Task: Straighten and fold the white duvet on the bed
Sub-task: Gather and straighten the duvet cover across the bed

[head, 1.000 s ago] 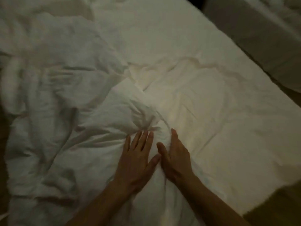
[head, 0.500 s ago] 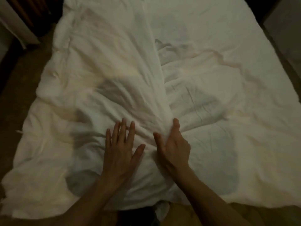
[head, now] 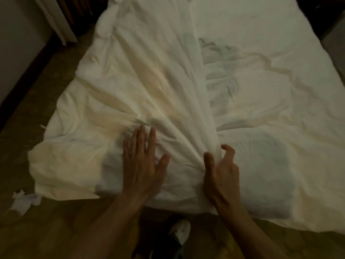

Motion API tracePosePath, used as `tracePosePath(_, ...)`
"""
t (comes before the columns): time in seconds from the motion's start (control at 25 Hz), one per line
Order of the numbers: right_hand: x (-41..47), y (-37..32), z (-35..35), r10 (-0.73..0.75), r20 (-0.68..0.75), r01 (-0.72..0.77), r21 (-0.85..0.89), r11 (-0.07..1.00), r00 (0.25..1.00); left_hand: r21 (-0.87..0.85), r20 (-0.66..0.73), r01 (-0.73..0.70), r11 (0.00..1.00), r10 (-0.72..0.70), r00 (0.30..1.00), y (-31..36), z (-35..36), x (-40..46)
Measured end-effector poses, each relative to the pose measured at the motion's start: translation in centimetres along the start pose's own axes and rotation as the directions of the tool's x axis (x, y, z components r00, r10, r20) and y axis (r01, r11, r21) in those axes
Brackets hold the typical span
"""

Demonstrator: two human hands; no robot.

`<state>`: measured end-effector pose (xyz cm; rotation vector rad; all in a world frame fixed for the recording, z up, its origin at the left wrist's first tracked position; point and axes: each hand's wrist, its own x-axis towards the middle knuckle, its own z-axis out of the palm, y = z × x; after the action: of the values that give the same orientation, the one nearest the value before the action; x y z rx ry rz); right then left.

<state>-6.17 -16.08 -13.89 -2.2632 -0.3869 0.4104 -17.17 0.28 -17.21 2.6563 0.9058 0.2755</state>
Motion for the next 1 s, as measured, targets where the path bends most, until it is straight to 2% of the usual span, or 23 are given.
tracePosePath(0.16, -2.6, 3.2, 1.4, 0.129, 0.115, -0.097, -0.249, 0.964, 0.985, 0.069, 0.069, -0.062, 0.996, 0.057, 0.996, 0.7, 1.7, -0.7)
tracePosePath(0.24, -1.3, 3.2, 2.1, 0.107, 0.098, -0.073, -0.303, 0.95, 0.989, 0.081, 0.038, -0.079, 0.994, 0.076, 0.996, 1.5, 2.0, 0.6)
tracePosePath(0.36, 3.5, 0.8, 2.3, -0.034, -0.025, 0.03, -0.154, 0.988, 0.999, 0.031, -0.042, -0.092, 0.995, 0.093, 0.995, 4.0, 1.5, 5.2)
tracePosePath(0.52, 12.2, -2.8, 3.1, 0.022, -0.013, -0.021, 0.075, 0.997, 1.0, 0.001, -0.059, -0.06, 0.998, 0.06, 0.996, 6.1, 3.0, 12.3)
tracePosePath(1.0, 27.0, -5.7, 4.3, -0.17, -0.013, 0.169, -0.018, 0.985, 0.985, 0.118, -0.111, 0.063, 0.991, -0.05, 0.993, 6.9, 4.2, 27.6)
